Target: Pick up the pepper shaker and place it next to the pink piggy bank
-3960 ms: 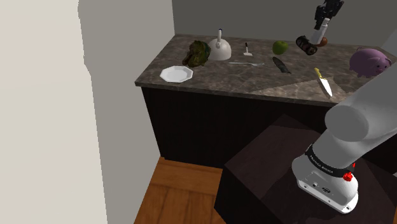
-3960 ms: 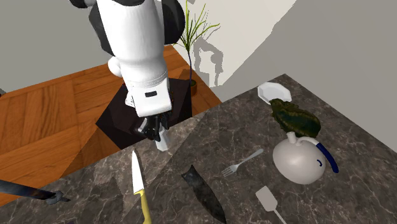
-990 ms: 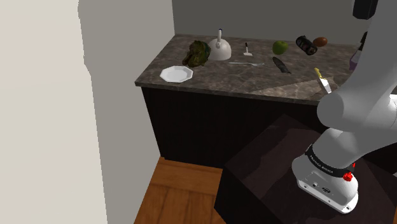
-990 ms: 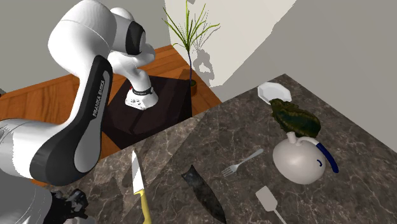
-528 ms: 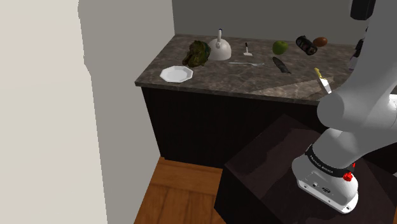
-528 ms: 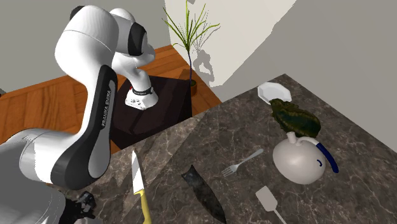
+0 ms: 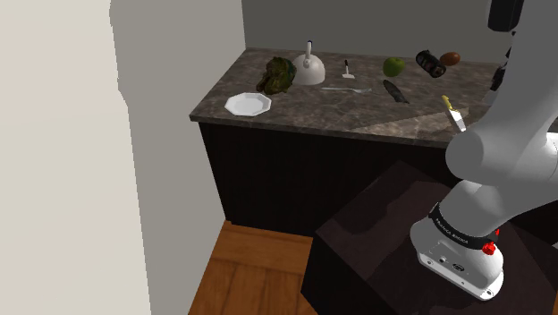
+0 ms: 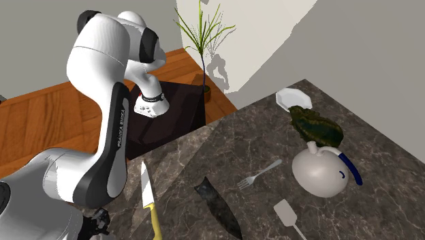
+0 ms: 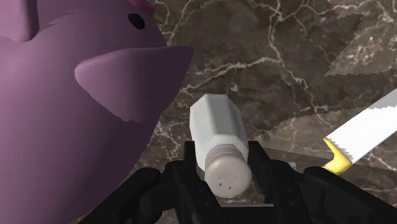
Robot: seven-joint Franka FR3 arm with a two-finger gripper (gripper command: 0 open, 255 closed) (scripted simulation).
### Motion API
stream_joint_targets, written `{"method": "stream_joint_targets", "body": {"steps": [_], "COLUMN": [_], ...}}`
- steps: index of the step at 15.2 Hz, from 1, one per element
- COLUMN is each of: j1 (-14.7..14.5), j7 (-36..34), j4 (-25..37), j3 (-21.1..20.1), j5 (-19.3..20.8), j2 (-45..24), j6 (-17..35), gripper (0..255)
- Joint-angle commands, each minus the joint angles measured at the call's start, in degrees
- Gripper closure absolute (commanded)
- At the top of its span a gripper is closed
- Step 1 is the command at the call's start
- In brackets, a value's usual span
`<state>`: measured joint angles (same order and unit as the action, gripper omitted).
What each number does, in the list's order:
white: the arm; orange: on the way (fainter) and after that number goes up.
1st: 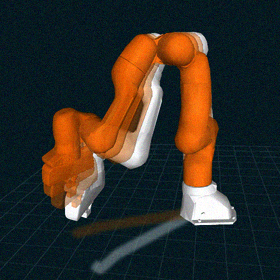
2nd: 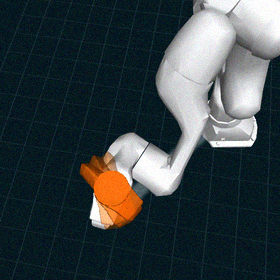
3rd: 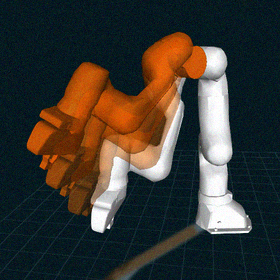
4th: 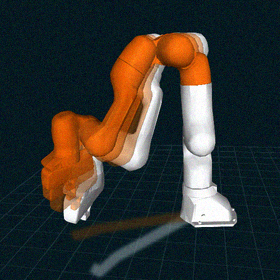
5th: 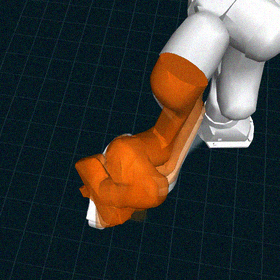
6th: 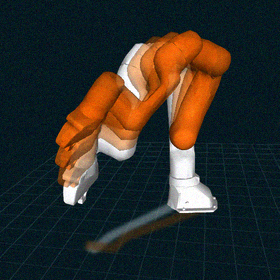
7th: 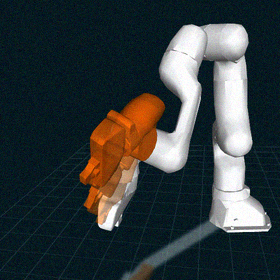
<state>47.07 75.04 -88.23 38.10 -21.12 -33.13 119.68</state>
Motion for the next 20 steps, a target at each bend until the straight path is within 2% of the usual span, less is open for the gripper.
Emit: {"method": "stream_joint_targets", "body": {"steps": [1, 11, 12, 17, 20], "j1": [0.2, 0.3, 0.3, 0.3, -0.6], "j7": [0.3, 0.5, 0.5, 0.5, -0.6], "j4": [-0.5, -1.1, -1.1, -1.1, 0.5], "j3": [-0.3, -0.6, -0.6, -0.6, 0.7], "j5": [-0.5, -0.8, -0.8, -0.8, 1.0], "j2": [-0.7, -1.2, -1.2, -1.2, 1.6], "j6": [1.1, 2.1, 2.1, 2.1, -1.9], "gripper": [255, 255, 0, 0, 0]}}
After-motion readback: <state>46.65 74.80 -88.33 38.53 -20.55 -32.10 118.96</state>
